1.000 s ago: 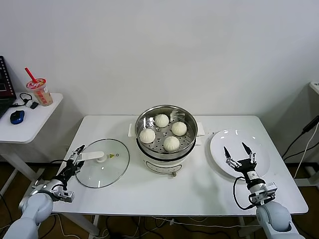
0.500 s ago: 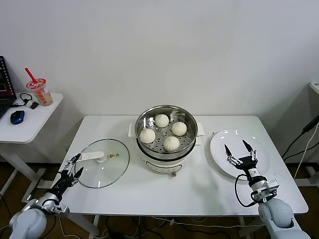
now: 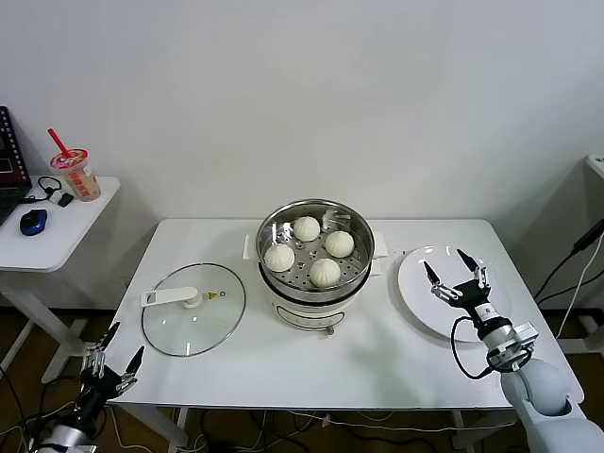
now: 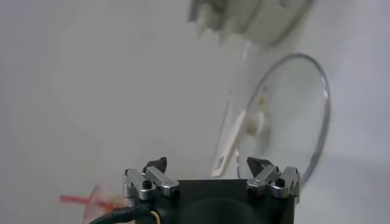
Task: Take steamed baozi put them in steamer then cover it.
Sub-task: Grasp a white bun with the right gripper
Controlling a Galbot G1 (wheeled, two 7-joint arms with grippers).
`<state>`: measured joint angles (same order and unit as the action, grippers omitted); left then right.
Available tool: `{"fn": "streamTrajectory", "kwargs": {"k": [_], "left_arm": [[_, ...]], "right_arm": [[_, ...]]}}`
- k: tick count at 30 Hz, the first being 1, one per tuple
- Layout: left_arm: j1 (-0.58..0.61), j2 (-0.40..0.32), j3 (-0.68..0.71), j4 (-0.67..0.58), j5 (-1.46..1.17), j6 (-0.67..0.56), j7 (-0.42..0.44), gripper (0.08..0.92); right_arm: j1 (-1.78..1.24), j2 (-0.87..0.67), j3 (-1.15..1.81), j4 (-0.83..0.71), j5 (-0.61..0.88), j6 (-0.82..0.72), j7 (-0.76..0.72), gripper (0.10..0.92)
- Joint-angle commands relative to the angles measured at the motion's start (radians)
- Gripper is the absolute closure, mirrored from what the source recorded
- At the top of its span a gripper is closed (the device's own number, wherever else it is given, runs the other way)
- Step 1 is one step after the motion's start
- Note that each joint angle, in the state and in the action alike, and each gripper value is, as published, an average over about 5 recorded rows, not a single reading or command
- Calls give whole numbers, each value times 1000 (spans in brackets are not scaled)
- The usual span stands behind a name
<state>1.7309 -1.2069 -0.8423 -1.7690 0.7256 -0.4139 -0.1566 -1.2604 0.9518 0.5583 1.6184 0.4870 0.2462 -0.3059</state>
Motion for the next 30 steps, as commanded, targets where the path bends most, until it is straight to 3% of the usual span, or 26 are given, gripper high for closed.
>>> {"fn": "streamTrajectory", "kwargs": {"k": [1,6,10,22,30], "left_arm": [[96,-218,-28,-203,-562,-2,26,177],[7,-307,42,-313,-741,134,82,177],[-92,-337,80,-335,-765,231,100,177],[-166,-301,80,-337,-790,312,178,177],[-178,-301,120,-323,-764,306,187,177]], "right_arm": [[29,-47,-1,44,50,-33,-40,203],[89,-93,-44,92,61,-79,-64,203],[191,-138,-110,101,79,-136,-104,203],[562,-356,-360,82,94,-404,-272,203],[950,-479,-771,17,118,-461,-396,203]]}}
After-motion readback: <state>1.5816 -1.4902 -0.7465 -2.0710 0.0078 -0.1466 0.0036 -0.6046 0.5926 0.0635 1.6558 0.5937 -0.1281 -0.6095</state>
